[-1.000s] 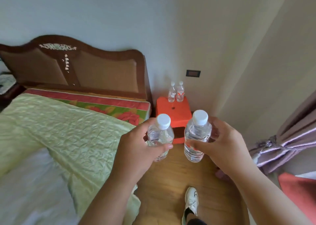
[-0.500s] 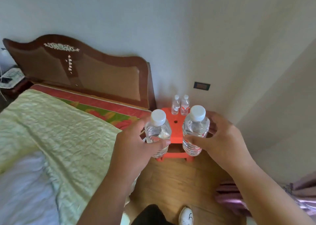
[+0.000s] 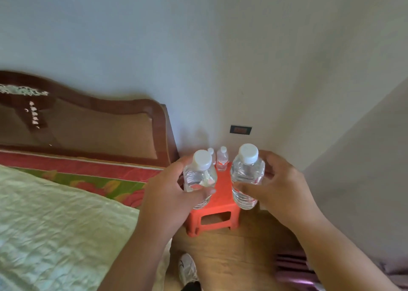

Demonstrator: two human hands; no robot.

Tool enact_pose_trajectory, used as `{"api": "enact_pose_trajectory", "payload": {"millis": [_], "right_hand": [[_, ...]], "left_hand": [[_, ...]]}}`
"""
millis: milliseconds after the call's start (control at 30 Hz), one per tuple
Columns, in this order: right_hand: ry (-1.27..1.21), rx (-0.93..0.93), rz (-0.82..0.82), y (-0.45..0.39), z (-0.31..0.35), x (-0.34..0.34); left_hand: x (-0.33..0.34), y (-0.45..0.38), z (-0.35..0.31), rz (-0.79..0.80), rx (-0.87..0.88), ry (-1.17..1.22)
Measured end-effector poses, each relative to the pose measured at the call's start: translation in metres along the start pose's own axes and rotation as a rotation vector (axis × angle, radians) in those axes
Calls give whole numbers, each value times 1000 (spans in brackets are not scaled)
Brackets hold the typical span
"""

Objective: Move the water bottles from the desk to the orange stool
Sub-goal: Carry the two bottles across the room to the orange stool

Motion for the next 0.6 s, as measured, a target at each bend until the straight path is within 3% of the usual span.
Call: {"api": "enact_pose_trajectory", "payload": {"millis": [200, 600], "right_hand": [[6, 26, -78, -28, 0, 28], [-30, 145, 37, -85, -54, 56]], "left_hand": [[-9, -57, 17, 65, 41, -32], [18, -93, 62, 74, -103, -2]]}}
Point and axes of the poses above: each hand's wrist, its own y-axis away from the middle knuckle, its own x-axis out of the palm, z = x × y, the point moved 2 cm from there along -y, towards the middle knuckle, and after that the axes turned 11 degrees about -y, right-handed, at the moved point
